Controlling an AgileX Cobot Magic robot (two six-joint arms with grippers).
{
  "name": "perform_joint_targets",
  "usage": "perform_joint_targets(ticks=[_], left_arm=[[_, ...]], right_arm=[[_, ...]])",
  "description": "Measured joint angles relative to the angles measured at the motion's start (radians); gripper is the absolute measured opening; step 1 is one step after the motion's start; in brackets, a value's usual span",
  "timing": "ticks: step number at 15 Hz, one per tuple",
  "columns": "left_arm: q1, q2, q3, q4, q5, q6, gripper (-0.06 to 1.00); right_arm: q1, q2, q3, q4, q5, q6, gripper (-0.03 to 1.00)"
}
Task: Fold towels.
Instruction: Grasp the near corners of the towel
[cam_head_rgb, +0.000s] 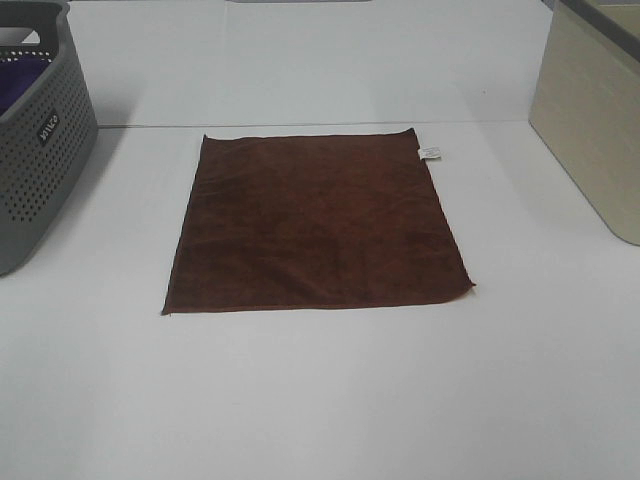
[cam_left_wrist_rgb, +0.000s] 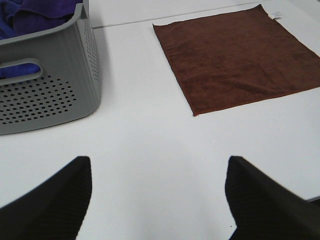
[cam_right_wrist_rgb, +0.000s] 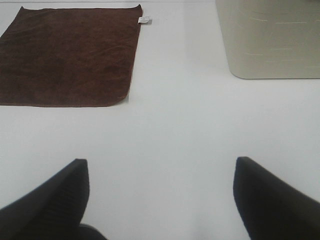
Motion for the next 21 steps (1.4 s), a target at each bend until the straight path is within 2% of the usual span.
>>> perform_joint_targets(ticks=[2,6,8,10,12,15,18,21], left_arm=[[0.000,0.000,-0.004,-0.008,-0.034,-0.007,0.71],[0.000,-0.001,-0.009,-0.042,-0.207,-0.008,0.71],[0.000,0.020,-0.009,-0.054,-0.300,-0.008,0.71],[0.000,0.089,0.006,-0.106,-0.379,-0.009,0.71],[0.000,0.160,0.027,-0.187,-0.422,-0.010,0.71],[0.000,0.279,0.048,-0.303,-0.452,-0.011,0.71],[0.000,0.426,0.049,-0.424,-0.471,-0.008,0.71],[0.000,0.640,0.049,-0.517,-0.506,0.039,0.68]], right_arm=[[0.000,0.000,0.000,0.000,0.000,0.000,0.75],[0.000,0.018,-0.009,0.000,-0.035,0.000,0.75],[0.000,0.090,-0.015,0.002,-0.126,0.001,0.75],[0.000,0.181,-0.016,0.035,-0.234,0.001,0.75],[0.000,0.292,-0.016,0.136,-0.324,0.001,0.75],[0.000,0.489,-0.018,0.285,-0.368,-0.046,0.75],[0.000,0.708,-0.019,0.421,-0.392,-0.188,0.75],[0.000,0.908,-0.019,0.581,-0.426,-0.352,0.75]])
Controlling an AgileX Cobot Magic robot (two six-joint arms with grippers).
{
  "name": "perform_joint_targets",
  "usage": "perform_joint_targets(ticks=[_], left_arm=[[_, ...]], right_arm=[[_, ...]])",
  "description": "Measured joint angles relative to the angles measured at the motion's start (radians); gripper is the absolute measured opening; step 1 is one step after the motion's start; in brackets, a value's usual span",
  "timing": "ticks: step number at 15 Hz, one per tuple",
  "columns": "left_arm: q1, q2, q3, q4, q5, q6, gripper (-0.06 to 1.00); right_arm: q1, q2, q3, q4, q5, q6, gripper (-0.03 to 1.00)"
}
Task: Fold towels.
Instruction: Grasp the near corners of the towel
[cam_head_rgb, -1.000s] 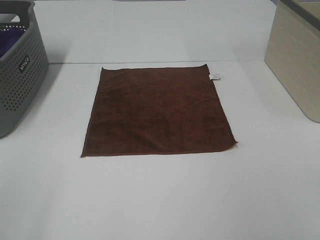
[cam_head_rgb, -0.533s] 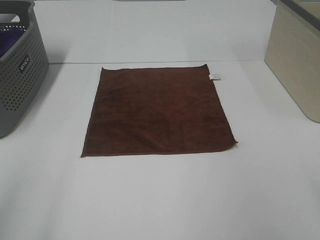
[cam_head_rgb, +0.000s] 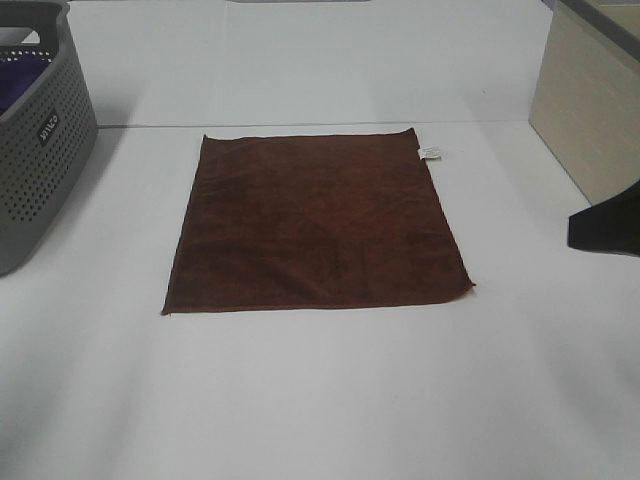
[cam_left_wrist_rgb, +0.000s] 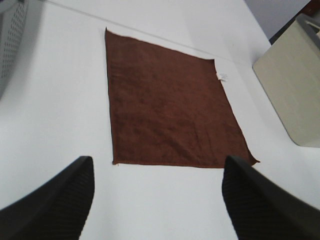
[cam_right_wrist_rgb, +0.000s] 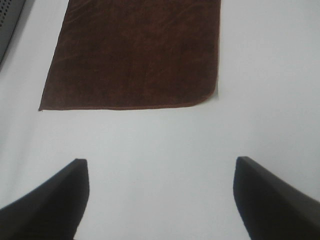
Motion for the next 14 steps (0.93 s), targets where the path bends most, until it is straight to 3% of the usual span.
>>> perform_joint_targets(ticks=[3,4,5,8,10,14], left_arm=[[0.000,0.261,0.000,-0.141,-0.006,0.078,0.68],[0.000,0.448,0.000,-0.279,-0.006,0.213,0.68],[0.000,0.535,-0.001,-0.344,-0.006,0.290,0.68],[0.000,0.739,-0.027,-0.501,-0.006,0.460,0.68],[0.000,0.883,-0.089,-0.549,0.005,0.518,0.68],[0.000,1.117,-0.246,-0.557,0.081,0.530,0.68]], right_arm=[[0.000,0.169,0.000,0.168,-0.010,-0.155,0.75],[0.000,0.259,0.000,0.248,-0.029,-0.205,0.75],[0.000,0.334,-0.008,0.289,-0.045,-0.221,0.75],[0.000,0.474,-0.091,0.300,-0.042,-0.223,0.75],[0.000,0.592,-0.203,0.286,-0.009,-0.222,0.75],[0.000,0.847,-0.418,0.174,0.111,-0.132,0.75]])
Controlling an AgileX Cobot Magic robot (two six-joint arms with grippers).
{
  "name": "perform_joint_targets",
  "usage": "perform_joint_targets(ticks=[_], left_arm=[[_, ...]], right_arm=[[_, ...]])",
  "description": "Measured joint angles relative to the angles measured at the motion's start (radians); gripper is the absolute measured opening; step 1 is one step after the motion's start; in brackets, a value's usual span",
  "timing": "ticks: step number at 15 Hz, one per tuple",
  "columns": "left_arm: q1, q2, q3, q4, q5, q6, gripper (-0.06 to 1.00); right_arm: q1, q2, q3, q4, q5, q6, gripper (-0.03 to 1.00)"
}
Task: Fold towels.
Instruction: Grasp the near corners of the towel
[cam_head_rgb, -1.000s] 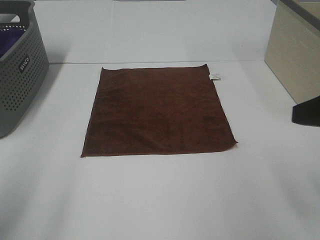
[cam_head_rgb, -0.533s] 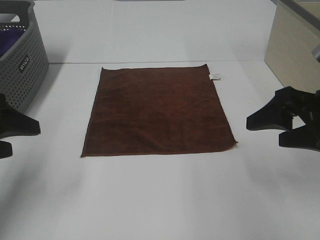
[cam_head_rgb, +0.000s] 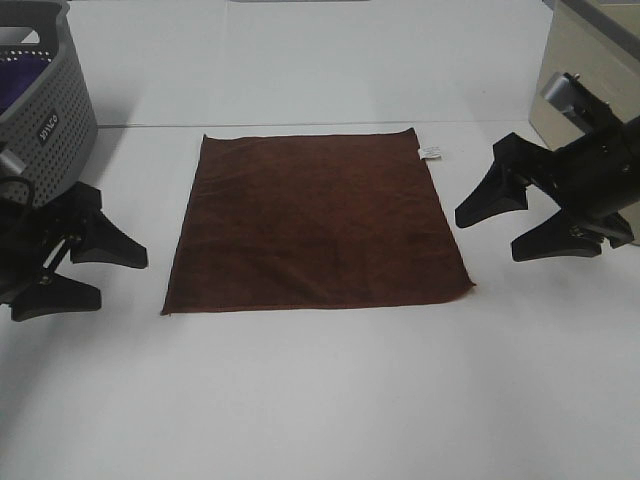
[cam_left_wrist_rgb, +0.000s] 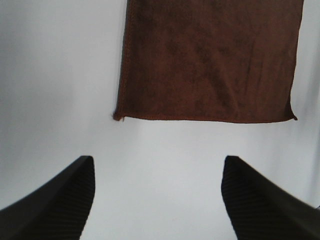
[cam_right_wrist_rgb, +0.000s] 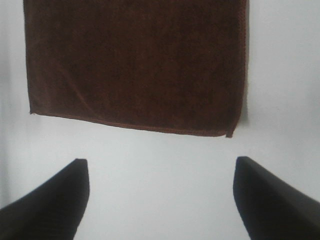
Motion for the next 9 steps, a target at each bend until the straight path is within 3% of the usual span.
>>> perform_joint_targets(ticks=[4,9], left_arm=[[0.000,0.158,-0.116,0.000,0.022,0.000,0.68],[0.000,0.265,-0.217,-0.003,0.044,0.001,0.68]], right_arm=[[0.000,0.163,-0.149,-0.123,0.027,0.064,0.74],[0.000,0.292,-0.245,-0.111,0.087,0.071,0.73]])
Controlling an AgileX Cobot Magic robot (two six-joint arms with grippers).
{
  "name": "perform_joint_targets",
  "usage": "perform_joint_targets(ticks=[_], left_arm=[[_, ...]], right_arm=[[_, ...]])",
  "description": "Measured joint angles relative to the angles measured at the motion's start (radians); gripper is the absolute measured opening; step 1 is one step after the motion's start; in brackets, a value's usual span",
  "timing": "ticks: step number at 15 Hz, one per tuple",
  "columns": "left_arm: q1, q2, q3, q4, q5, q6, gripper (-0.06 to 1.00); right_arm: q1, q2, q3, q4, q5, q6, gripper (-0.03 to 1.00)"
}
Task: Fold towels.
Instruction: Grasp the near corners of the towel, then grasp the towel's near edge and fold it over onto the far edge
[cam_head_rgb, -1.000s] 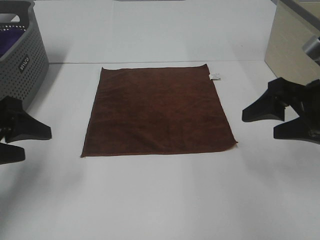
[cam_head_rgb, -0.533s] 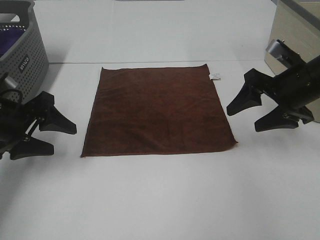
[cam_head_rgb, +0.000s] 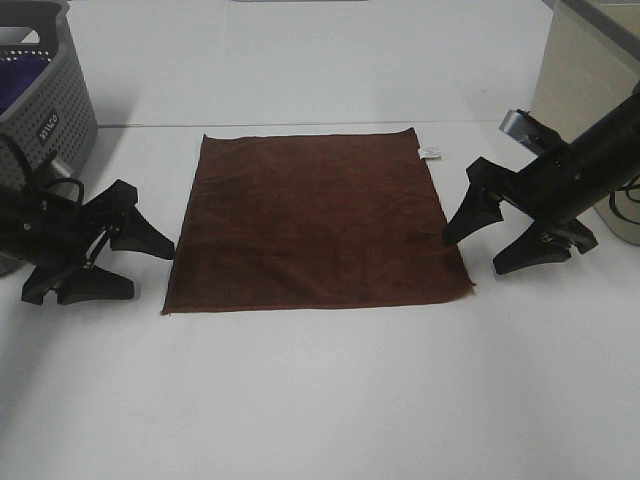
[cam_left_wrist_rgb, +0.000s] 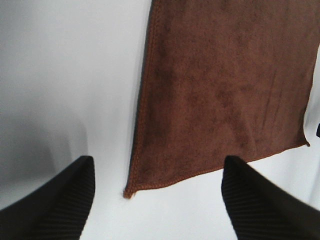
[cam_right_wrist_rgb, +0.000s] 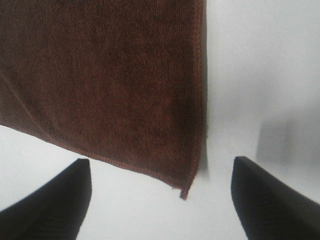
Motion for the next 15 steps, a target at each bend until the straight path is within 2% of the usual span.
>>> perform_joint_targets(ticks=[4,6,11,13,15], left_arm=[[0.000,0.076,-0.068,-0.023,0.024,0.000,0.68],[-0.003,0.108,-0.081,-0.067,0.056,0.002,0.67],[-0.116,0.123,-0.110,-0.092,0.041,0.026,0.67],[-0.150,0.126,-0.130,-0.083,0.015,0.025,0.65],[-0.169,0.141,-0.145,-0.070,-0.017,0.006,0.39]], right_arm=[[0.000,0.071,-0.034,0.089,0.014,-0.022,0.70],[0.001,0.110,-0.037,0.137,0.019,-0.053,0.70],[0.078,0.133,-0.040,0.207,0.000,-0.079,0.66],[0.089,0.135,-0.040,0.214,-0.018,-0.080,0.57],[0.089,0.138,-0.040,0.206,-0.038,-0.074,0.39]])
